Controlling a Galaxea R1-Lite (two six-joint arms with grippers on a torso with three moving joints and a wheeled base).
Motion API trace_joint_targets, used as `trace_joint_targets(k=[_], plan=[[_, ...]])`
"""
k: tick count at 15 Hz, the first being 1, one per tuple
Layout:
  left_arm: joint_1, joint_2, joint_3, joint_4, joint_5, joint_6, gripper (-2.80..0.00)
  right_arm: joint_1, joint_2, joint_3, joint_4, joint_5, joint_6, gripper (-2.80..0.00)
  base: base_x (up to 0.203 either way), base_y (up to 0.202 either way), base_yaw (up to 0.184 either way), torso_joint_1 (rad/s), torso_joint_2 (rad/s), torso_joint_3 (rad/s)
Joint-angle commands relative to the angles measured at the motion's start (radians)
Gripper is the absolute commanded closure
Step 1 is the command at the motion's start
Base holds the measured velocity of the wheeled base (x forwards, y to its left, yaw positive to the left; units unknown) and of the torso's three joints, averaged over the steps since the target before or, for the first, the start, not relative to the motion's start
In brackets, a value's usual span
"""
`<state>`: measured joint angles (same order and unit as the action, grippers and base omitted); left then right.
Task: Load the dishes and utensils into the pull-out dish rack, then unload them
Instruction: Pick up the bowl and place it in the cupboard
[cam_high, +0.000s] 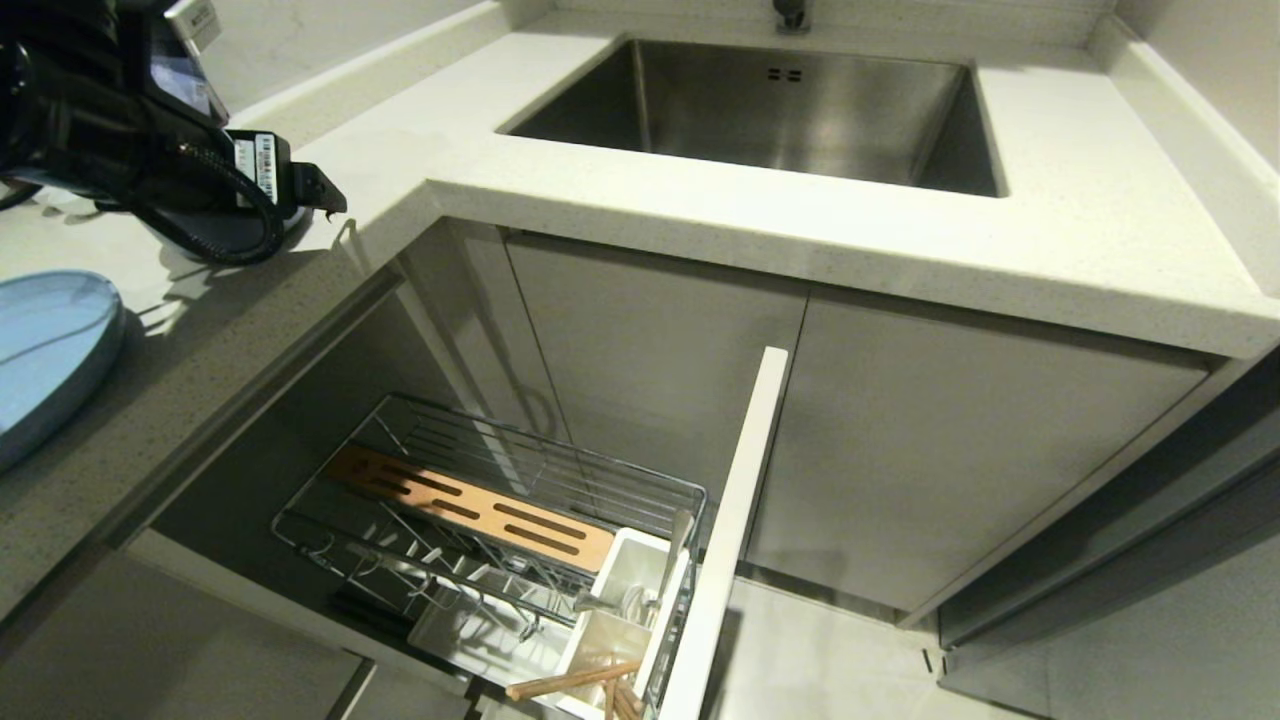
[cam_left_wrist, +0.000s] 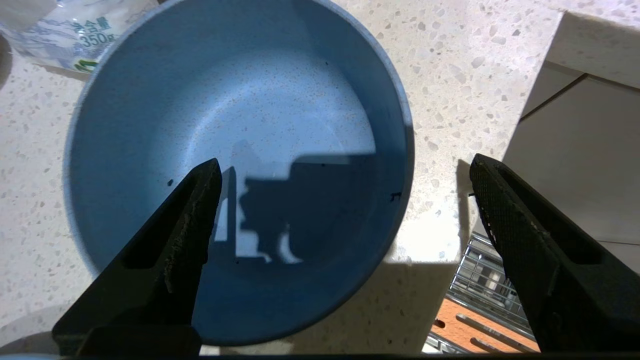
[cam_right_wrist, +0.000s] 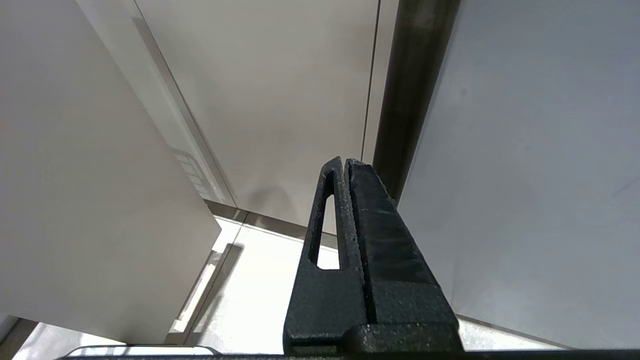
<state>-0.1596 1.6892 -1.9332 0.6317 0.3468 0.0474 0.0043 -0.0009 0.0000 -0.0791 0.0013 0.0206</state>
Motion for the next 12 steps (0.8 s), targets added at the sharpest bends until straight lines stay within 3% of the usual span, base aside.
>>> trace_joint_targets(k=[1, 2, 3, 12], plan=[[0.0, 0.008, -0.001, 0.0, 0.003, 0.0, -2.8, 0.0, -0.001, 0.026, -0.001, 0.0, 0.001, 0.0, 0.0, 0.0, 0.0, 0.0, 0.0, 0.0], [0.0, 0.01, -0.001, -0.001, 0.003, 0.001, -0.95, 0.0, -0.001, 0.026, -0.001, 0.0, -0.001, 0.0, 0.0, 0.0, 0.0, 0.0, 0.0, 0.0], [0.0, 0.01, -0.001, -0.003, 0.003, 0.002, 0.0, 0.0, -0.001, 0.026, -0.001, 0.0, -0.001, 0.0, 0.0, 0.0, 0.0, 0.0, 0.0, 0.0], [-0.002, -0.025, 0.0, -0.076, 0.057, 0.005, 0.0, 0.0, -0.001, 0.026, -0.001, 0.0, 0.001, 0.0, 0.0, 0.0, 0.0, 0.0, 0.0, 0.0]])
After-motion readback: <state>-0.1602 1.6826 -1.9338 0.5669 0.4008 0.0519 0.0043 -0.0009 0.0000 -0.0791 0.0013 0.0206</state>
